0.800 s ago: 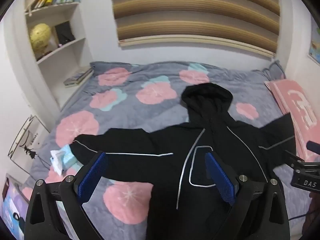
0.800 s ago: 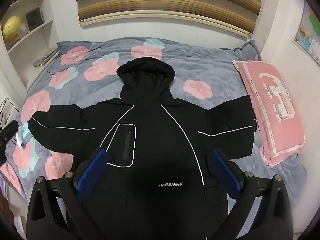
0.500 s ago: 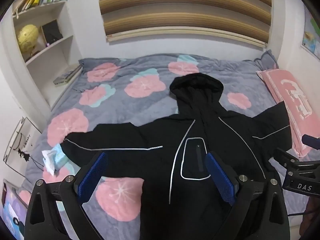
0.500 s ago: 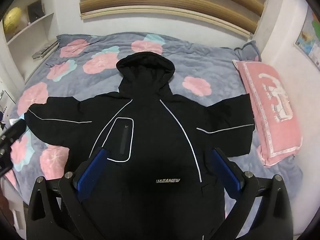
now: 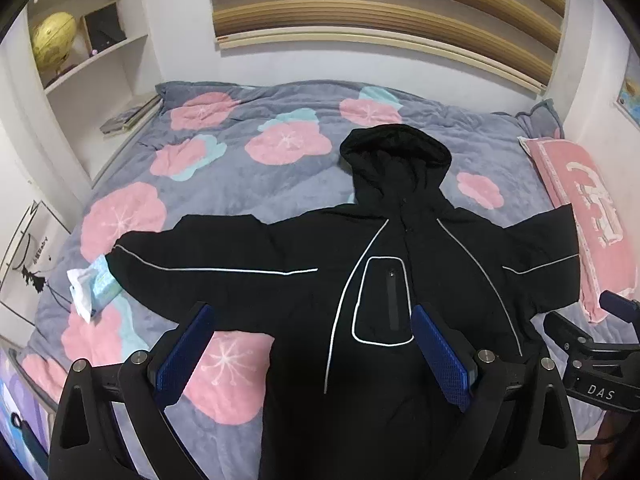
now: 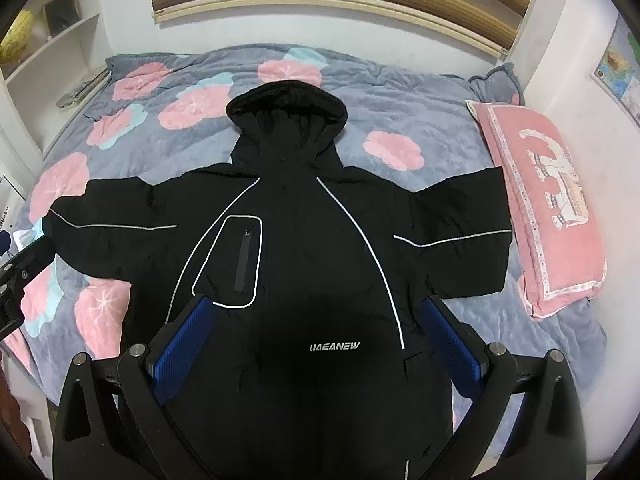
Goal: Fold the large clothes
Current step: 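Position both grippers open over the black jacket's front hem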
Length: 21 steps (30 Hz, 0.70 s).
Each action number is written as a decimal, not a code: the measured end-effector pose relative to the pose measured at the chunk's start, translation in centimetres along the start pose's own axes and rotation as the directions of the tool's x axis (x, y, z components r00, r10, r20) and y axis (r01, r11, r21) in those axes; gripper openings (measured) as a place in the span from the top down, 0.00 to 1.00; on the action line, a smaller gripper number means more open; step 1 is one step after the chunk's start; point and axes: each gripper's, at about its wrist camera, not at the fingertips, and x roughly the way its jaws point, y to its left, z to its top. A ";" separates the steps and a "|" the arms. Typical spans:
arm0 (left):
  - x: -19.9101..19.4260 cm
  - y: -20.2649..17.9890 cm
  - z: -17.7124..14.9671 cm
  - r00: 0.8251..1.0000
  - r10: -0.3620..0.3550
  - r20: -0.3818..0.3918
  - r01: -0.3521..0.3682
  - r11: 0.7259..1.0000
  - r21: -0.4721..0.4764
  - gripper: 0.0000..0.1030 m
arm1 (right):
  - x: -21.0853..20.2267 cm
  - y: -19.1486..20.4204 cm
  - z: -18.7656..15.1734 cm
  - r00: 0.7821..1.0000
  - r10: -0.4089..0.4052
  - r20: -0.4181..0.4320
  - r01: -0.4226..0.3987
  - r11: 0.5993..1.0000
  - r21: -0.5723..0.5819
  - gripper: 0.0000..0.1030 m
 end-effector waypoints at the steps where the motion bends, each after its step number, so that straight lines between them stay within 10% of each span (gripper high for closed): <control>1: 0.1 0.1 0.0 1.000 0.002 -0.002 -0.002 1.000 0.001 0.05 | 0.2 0.1 0.0 1.000 0.003 -0.004 -0.003 1.000 0.001 0.00; 21: 0.6 3.0 -0.1 0.997 0.078 -0.008 -0.079 0.997 -0.028 0.05 | 1.5 1.7 1.6 0.998 0.057 -0.006 -0.057 0.998 -0.023 0.00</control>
